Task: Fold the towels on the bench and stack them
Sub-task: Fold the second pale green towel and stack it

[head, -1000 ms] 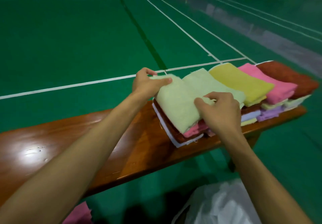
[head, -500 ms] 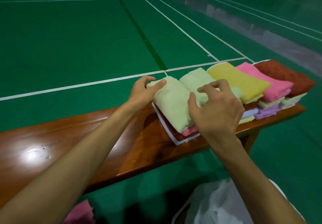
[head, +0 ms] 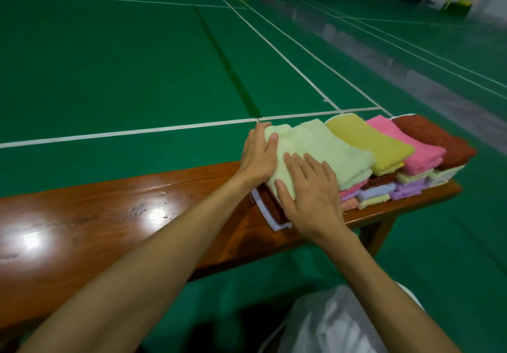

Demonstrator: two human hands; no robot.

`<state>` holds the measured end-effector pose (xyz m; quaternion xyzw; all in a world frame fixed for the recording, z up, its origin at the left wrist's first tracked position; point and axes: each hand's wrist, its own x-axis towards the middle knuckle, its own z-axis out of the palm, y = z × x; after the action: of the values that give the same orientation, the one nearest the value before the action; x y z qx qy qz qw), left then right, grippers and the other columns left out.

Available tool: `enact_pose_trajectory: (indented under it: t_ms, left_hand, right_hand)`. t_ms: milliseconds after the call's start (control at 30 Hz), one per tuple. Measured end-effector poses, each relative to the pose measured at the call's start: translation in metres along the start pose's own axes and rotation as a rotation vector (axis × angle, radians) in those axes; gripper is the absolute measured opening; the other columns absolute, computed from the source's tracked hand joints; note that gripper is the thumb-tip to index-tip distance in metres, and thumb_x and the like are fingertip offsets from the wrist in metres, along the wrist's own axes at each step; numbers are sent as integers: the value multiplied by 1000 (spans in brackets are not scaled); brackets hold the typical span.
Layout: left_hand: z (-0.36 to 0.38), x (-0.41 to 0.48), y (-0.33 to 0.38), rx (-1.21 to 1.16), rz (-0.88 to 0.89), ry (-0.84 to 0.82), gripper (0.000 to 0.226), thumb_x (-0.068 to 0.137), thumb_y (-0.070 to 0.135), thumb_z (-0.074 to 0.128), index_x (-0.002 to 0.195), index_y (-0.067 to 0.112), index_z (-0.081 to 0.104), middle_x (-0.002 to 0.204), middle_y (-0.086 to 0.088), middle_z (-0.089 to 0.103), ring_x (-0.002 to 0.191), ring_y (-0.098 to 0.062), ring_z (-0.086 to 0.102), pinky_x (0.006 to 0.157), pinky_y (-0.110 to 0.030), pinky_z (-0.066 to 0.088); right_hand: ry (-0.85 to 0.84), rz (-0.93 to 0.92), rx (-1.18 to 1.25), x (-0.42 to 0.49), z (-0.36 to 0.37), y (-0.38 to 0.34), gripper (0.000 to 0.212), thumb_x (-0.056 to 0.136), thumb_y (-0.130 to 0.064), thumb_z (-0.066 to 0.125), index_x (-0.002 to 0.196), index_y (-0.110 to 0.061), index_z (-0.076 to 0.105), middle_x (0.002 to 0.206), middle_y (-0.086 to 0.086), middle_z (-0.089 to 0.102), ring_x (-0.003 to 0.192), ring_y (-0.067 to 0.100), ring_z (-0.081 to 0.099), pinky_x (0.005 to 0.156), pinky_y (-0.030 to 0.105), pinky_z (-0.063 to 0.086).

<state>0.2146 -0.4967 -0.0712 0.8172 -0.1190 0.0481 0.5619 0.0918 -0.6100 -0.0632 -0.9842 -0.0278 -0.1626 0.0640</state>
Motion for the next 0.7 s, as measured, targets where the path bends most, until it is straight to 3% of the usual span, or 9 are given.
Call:
enact_pose_trajectory:
  t_ms: [167, 233, 333, 400, 467, 533, 633, 700]
  left_hand:
    - [-20, -5, -11, -9, -45, -49, 52, 110, 43, 37, 159, 25, 30, 155, -8, 40, 144, -22, 37, 120, -39, 28]
    - [-34, -14, -14, -18, -28, -47, 59, 109, 48, 37, 162, 26, 25, 161, -6, 33, 150, -18, 29, 122, -37, 23]
    - [-64, -42, -20, -23, -3, 46, 60, 103, 55, 41, 156, 26, 38, 154, -3, 43, 143, -16, 40, 121, -41, 32]
    - [-95, -72, -24, -27, 48, 131, 48, 100, 49, 47, 138, 20, 55, 133, 0, 59, 121, -12, 57, 106, -40, 47]
    - [-130, -113, -26, -6, 112, 171, 30, 102, 40, 51, 119, 18, 63, 109, 5, 66, 96, -11, 64, 84, -36, 54]
    - [-165, -163, -34, 136, 182, 197, 19, 104, 31, 53, 104, 15, 64, 93, 6, 66, 81, -13, 64, 68, -33, 52]
    - [-204, -243, -67, 381, 269, 223, 28, 106, 27, 51, 83, 13, 58, 77, 6, 55, 65, -16, 54, 56, -36, 42]
    - [-218, -292, -104, 502, 248, 233, 32, 104, 26, 52, 75, 13, 55, 72, 6, 49, 60, -15, 48, 53, -35, 38]
  right_hand:
    - [-33, 3, 6, 5, -5, -2, 75, 99, -65, 16, 157, -22, 39, 161, 8, 40, 153, 29, 25, 126, 54, 14]
    - [50, -7, 40, 3, -13, -6, 77, 98, -67, 24, 153, -18, 44, 161, 11, 40, 155, 31, 22, 126, 56, 12]
    - [311, -157, 202, -6, -27, -29, 65, 96, -54, 50, 137, -4, 60, 145, 17, 57, 144, 36, 41, 119, 56, 30]
    - [378, -363, 361, -16, -27, -60, 51, 96, -40, 61, 124, 2, 67, 127, 18, 67, 121, 36, 59, 102, 52, 47]
    - [283, -596, 503, -30, -17, -96, 37, 95, -31, 67, 114, 1, 70, 109, 14, 71, 95, 32, 64, 79, 46, 54]
    - [148, -780, 621, -51, 5, -130, 26, 92, -28, 69, 104, -5, 70, 93, 7, 69, 78, 25, 61, 62, 41, 51]
    - [-63, -925, 728, -90, 51, -177, 15, 86, -28, 70, 84, -13, 67, 72, 1, 61, 61, 20, 54, 51, 34, 43]
    - [-304, -963, 709, -112, 87, -206, 16, 84, -30, 67, 77, -15, 66, 65, 0, 60, 57, 20, 51, 51, 33, 41]
